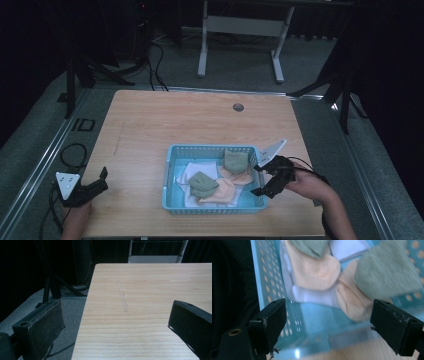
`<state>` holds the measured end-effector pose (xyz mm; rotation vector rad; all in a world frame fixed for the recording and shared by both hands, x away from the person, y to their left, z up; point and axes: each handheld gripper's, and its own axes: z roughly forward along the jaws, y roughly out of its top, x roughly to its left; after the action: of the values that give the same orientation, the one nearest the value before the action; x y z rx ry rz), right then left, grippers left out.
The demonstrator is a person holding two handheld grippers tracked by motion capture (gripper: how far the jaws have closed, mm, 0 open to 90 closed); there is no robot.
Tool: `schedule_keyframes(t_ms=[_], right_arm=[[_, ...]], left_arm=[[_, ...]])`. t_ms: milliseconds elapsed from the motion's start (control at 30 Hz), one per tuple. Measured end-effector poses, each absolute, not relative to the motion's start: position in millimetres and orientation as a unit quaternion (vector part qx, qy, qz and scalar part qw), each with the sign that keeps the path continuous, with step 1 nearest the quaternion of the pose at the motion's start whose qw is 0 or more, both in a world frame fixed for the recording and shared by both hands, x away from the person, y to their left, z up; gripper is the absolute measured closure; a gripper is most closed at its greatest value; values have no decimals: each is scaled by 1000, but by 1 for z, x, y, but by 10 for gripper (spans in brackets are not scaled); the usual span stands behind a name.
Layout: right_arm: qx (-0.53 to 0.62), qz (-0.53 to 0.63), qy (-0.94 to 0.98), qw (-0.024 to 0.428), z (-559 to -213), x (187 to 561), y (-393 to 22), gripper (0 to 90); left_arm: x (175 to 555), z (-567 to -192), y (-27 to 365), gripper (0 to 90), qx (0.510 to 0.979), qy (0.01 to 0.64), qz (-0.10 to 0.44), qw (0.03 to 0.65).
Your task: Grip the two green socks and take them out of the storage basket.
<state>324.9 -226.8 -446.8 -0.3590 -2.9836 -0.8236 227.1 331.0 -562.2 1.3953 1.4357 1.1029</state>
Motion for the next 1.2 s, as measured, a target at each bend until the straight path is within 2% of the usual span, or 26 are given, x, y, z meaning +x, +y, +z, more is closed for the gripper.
schedule_keyframes(t_ms=[200, 600, 933, 1200], right_arm=[[-113, -267, -956, 35, -452, 330, -200, 134], [-71, -272, -959, 40, -453, 328, -158, 136], [-27, -257, -965, 34, -465, 326, -115, 273], [-8, -250, -967, 42, -478, 325, -84, 307]], left_arm=[[227, -562, 331, 5, 555, 573, 438, 415], [227, -562, 332, 5, 555, 573, 437, 415], [227, -562, 332, 5, 555, 575, 436, 415], [227, -562, 332, 5, 554, 575, 435, 416]])
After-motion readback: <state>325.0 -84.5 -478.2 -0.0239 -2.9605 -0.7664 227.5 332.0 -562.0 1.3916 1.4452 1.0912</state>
